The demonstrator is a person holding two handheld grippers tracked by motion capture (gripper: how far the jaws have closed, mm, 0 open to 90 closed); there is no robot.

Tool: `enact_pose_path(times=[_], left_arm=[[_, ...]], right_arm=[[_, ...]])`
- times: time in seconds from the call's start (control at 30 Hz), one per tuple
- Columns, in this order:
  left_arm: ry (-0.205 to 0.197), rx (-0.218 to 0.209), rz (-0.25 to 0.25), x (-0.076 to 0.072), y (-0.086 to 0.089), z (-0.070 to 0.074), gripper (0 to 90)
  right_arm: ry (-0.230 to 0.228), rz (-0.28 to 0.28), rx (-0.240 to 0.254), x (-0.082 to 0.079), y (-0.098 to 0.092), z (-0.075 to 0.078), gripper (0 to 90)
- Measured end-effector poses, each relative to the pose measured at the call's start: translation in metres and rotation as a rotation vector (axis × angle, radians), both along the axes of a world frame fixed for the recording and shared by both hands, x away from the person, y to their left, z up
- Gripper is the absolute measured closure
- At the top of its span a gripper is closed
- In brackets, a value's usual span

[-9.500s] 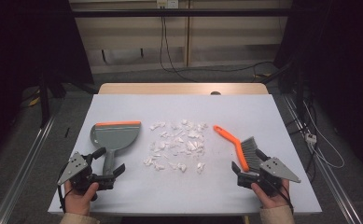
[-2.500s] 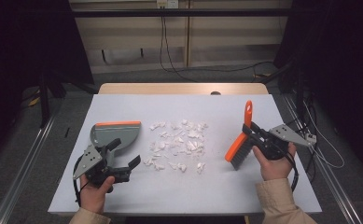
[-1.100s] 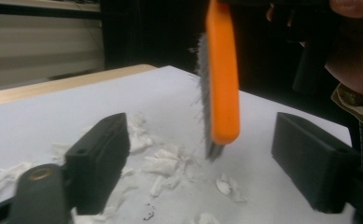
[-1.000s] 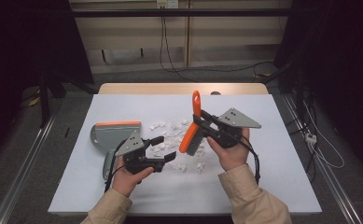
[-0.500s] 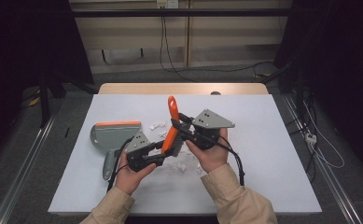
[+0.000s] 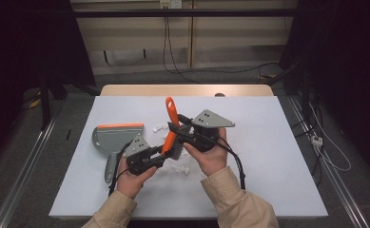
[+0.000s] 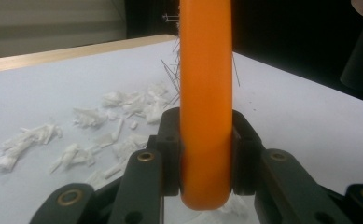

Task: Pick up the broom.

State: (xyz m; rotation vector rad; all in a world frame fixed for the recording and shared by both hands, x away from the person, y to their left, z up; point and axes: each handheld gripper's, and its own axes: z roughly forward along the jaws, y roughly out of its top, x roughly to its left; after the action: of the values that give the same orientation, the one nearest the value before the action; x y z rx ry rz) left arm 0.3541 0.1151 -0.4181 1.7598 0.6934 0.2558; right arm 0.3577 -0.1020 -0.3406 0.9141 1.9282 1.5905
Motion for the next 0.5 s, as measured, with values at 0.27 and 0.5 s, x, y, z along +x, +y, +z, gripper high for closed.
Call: enact_pose_path(times=[0.27, 0.5], left_arm=[[-0.011, -0.008, 0.087, 0.001, 0.008, 0.002, 70.7], [-0.010, -0.024, 0.121, 0.000, 0.008, 0.003, 70.7]], right_arm=[[0.076, -0.093, 0.041, 0.002, -0.002, -0.008, 25.5], [0.145, -0.105, 0.026, 0.003, 0.007, -0.023, 21.5]])
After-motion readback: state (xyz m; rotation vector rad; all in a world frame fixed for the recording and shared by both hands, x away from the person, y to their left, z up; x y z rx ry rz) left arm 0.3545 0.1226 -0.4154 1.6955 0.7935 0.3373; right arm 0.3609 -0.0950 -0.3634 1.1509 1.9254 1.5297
